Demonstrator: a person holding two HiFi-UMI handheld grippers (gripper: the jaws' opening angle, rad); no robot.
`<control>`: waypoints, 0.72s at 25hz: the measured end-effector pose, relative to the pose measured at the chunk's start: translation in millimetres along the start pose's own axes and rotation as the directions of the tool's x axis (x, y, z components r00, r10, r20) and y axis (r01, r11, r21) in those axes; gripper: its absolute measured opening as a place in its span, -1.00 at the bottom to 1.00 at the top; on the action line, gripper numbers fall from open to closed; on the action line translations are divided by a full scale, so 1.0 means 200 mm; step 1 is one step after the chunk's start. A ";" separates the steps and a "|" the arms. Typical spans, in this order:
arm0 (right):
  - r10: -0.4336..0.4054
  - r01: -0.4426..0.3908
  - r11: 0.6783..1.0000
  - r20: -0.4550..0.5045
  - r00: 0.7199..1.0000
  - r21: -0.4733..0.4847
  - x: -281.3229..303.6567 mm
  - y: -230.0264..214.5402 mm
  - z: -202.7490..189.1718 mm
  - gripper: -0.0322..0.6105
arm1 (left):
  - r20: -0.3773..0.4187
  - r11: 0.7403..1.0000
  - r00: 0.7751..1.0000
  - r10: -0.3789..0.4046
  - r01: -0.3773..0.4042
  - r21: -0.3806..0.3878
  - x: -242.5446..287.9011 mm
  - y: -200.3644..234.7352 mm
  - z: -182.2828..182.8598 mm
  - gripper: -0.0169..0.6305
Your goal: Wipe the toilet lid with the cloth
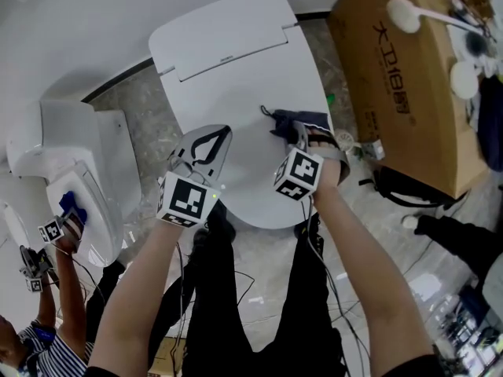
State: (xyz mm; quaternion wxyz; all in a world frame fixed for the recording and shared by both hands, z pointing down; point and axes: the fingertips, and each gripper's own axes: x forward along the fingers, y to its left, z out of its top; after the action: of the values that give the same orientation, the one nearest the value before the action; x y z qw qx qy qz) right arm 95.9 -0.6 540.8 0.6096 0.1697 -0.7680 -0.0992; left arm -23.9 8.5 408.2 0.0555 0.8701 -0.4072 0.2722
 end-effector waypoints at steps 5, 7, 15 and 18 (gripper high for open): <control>0.025 -0.025 1.000 0.018 1.000 0.013 -0.03 0.11 0.02 -0.69 | 0.003 1.000 1.000 -0.002 0.002 0.009 0.02 -0.02 0.02 -0.89; 0.030 -0.030 0.999 0.022 0.999 0.012 -0.04 0.15 0.02 -0.69 | 0.005 1.000 1.000 -0.008 0.008 0.010 0.03 -0.03 0.02 -0.89; 0.071 -0.070 0.997 0.044 0.997 -0.006 -0.10 0.35 0.06 -0.69 | -0.001 1.000 1.000 -0.024 0.024 0.017 0.06 -0.08 0.03 -0.89; 0.086 -0.085 0.996 0.052 0.995 -0.016 -0.13 0.41 0.07 -0.69 | 0.000 1.000 1.000 -0.024 0.024 0.019 0.06 -0.09 0.03 -0.89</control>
State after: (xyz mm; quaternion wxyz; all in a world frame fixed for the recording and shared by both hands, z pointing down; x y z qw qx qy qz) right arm 75.6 84.5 543.9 0.5940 0.1298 -0.7896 -0.0827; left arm -0.7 10.1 411.1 0.0504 0.8754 -0.3939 0.2755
